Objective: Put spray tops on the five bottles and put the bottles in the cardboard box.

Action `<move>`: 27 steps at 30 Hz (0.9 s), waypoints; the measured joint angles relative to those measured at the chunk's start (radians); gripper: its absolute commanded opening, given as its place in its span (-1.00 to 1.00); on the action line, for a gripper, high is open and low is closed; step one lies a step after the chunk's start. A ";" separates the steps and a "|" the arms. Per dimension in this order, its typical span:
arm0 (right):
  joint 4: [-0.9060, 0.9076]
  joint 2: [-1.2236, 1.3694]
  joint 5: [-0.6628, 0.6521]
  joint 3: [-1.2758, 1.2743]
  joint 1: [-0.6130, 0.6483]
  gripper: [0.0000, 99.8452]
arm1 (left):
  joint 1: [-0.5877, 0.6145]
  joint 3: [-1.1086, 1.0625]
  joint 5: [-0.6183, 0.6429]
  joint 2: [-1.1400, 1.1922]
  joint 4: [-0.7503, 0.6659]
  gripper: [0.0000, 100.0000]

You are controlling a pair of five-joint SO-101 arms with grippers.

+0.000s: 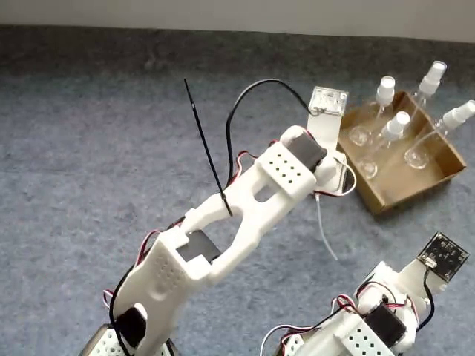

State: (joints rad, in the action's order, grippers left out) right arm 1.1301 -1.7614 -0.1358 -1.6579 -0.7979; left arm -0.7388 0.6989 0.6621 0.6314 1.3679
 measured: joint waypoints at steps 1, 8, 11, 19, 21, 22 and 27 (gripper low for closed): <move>0.000 0.000 0.000 0.000 0.000 -0.78 | -0.002 0.000 0.005 0.000 0.000 -0.60; 0.000 0.000 0.000 0.000 0.000 -0.78 | 0.011 0.000 0.014 0.109 -0.054 -0.62; 0.000 0.000 0.000 0.000 0.000 -0.78 | 0.029 0.000 0.017 0.144 -0.080 -0.62; 0.000 0.000 0.000 0.000 0.000 -0.78 | 0.064 0.000 0.017 0.150 -0.152 -0.62; 0.000 0.000 0.000 0.000 0.000 -0.78 | 0.066 0.000 0.017 0.150 -0.157 -0.62; 0.000 0.000 0.000 0.000 0.000 -0.78 | 0.068 0.000 0.017 0.161 -0.160 -0.62; 0.000 0.000 0.000 0.000 0.000 -0.78 | 0.068 0.005 0.017 0.261 -0.229 -0.65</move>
State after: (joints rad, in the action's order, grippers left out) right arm 1.1301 -1.7614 -0.1358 -1.6579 -0.7979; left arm -0.6713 0.7035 0.6790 0.8922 1.1393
